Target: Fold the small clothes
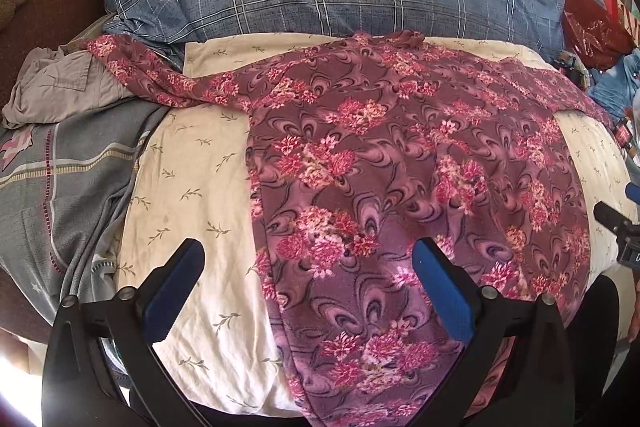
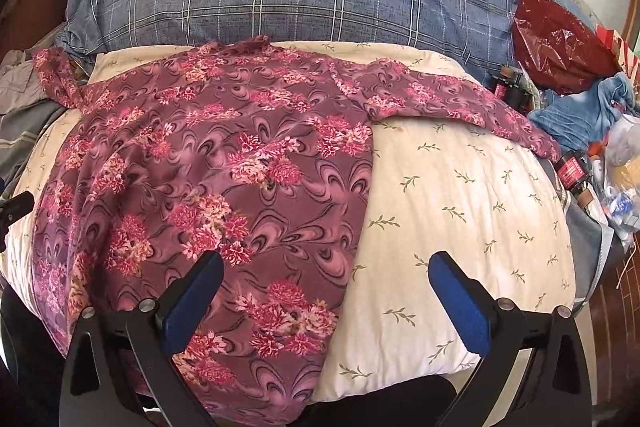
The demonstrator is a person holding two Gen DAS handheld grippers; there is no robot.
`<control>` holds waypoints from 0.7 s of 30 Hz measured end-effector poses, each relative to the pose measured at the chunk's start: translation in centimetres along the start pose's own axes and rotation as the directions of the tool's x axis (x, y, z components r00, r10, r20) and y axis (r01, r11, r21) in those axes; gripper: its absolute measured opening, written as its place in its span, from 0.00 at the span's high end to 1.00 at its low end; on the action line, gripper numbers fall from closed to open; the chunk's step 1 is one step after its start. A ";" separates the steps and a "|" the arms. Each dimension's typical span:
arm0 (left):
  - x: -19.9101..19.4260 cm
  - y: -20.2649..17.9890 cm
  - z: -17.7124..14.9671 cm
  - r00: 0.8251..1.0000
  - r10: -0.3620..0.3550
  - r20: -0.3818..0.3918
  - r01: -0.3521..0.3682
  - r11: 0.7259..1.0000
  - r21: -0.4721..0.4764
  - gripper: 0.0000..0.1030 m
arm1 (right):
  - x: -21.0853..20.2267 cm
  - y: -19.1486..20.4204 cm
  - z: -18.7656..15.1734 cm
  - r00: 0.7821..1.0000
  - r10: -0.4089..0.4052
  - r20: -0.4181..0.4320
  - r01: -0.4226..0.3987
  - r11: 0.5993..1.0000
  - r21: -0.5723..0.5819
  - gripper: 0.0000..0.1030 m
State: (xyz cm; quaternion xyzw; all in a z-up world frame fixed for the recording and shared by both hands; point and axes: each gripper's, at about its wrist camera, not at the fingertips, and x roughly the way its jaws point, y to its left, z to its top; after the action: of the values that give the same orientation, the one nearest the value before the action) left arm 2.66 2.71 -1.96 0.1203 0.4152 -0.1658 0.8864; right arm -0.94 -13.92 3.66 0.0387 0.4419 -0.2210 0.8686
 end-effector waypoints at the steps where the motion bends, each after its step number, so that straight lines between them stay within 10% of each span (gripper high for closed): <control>1: 0.0 0.0 -0.1 1.000 0.002 -0.002 -0.002 1.000 0.004 0.00 | 0.0 -0.1 -0.1 1.000 -0.005 0.004 0.005 1.000 0.006 0.01; 21: -0.4 -0.7 -0.3 1.000 -0.017 -0.005 0.017 1.000 0.019 0.00 | 0.0 -0.7 -0.5 1.000 0.016 -0.009 -0.016 0.999 0.028 0.01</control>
State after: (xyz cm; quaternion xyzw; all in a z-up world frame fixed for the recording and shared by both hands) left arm 1.94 2.24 -1.88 0.1259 0.4169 -0.1769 0.8826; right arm -1.61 -14.42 3.40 0.0554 0.4424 -0.2200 0.8676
